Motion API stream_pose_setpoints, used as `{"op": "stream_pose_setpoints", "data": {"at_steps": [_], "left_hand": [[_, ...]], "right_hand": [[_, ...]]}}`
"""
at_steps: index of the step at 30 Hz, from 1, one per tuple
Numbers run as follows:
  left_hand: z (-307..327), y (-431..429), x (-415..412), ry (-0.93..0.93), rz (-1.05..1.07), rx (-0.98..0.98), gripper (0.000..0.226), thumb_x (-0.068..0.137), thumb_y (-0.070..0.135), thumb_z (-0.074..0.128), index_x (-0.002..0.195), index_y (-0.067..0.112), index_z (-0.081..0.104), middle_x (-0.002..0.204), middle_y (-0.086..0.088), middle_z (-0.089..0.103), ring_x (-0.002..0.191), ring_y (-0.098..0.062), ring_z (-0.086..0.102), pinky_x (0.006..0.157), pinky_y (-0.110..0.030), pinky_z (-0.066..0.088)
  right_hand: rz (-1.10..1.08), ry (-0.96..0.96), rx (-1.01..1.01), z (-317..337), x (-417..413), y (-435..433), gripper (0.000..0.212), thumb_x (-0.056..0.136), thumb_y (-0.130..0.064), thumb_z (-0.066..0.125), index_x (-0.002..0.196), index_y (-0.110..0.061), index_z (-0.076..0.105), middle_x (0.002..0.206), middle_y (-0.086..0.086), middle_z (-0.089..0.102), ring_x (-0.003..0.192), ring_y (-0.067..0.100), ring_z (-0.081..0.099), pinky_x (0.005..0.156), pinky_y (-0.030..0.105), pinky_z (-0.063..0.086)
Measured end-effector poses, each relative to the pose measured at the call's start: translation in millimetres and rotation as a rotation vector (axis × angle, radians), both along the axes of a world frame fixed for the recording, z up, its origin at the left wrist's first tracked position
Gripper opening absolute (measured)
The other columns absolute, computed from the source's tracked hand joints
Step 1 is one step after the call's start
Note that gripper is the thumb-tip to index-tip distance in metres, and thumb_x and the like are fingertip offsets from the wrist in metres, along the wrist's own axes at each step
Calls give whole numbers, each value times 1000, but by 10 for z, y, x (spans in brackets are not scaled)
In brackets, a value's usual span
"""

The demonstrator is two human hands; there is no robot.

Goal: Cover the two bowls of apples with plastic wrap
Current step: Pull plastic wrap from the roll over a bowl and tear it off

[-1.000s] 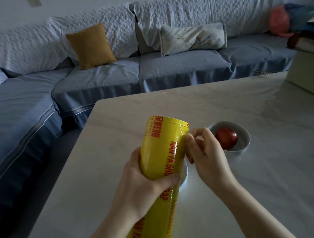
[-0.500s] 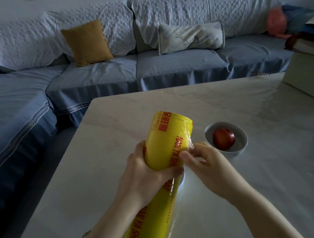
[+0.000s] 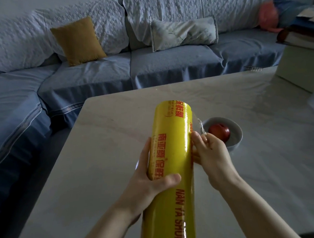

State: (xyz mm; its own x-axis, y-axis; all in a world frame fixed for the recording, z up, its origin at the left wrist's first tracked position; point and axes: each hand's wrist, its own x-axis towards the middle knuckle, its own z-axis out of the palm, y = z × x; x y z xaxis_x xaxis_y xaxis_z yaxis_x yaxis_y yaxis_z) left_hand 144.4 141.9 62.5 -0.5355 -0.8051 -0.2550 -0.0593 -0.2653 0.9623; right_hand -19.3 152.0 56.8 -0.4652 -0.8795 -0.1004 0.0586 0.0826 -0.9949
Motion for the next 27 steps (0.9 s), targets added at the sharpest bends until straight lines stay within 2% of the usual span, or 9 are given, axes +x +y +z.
{"op": "stream_pose_setpoints", "data": {"at_steps": [3,6,9,12,14,17,20,23,27], "left_hand": [[-62,-21,27,39,54,18,100,45,26,80,132,50,36,102,0,71,90,-30,70,66,-40,58],[-57,-75,101,9,39,18,100,45,25,81,132,48,38,102,-2,70,89,-32,70,65,-41,58],[-45,-108,145,-12,45,0,101,42,24,81,131,47,40,97,-1,72,85,-31,71,61,-37,57],[-48,-121,171,-23,59,-34,101,41,25,81,130,48,39,96,0,72,84,-30,71,61,-37,57],[-54,-121,184,-30,65,-47,100,42,26,81,130,48,40,97,0,72,84,-30,71,61,-38,57],[-64,-128,215,-43,66,-49,99,41,29,80,130,48,41,99,2,71,85,-30,71,61,-38,57],[-58,-138,242,-41,58,-47,91,42,30,79,125,48,45,98,2,72,85,-29,71,61,-37,58],[-55,-158,254,-36,79,-49,87,43,31,79,123,47,47,96,2,72,84,-28,71,59,-35,57],[-51,-194,274,-55,98,-57,92,42,32,80,126,46,45,97,2,72,85,-29,71,61,-38,58]], "right_hand": [[-32,133,-23,-25,31,23,26,90,-27,53,76,-7,46,72,10,50,71,20,55,77,46,53],[-19,176,-28,-64,-6,70,26,92,-22,51,70,-11,40,61,-2,52,60,8,60,68,37,50],[90,-92,-68,-75,-10,106,23,96,-18,42,75,-10,38,49,-3,47,45,6,52,62,32,50],[263,-393,-35,-33,9,144,20,92,-26,45,82,-8,47,55,-2,42,46,6,45,54,20,51],[408,-361,50,-30,-5,143,26,77,-30,59,86,-6,54,59,-3,51,50,6,51,54,17,51],[538,-211,155,-24,-40,155,31,62,-37,65,71,-9,57,60,0,51,51,6,49,53,14,47],[578,-136,115,-39,-39,201,30,67,-39,58,70,-10,60,60,-6,59,55,2,56,57,12,46],[541,-97,-12,-97,-12,241,26,73,-33,55,69,-9,46,61,-6,60,64,7,59,67,18,50],[572,-267,-1,-132,36,276,27,71,-27,57,84,-7,43,51,-4,55,52,11,51,56,20,48]]}}
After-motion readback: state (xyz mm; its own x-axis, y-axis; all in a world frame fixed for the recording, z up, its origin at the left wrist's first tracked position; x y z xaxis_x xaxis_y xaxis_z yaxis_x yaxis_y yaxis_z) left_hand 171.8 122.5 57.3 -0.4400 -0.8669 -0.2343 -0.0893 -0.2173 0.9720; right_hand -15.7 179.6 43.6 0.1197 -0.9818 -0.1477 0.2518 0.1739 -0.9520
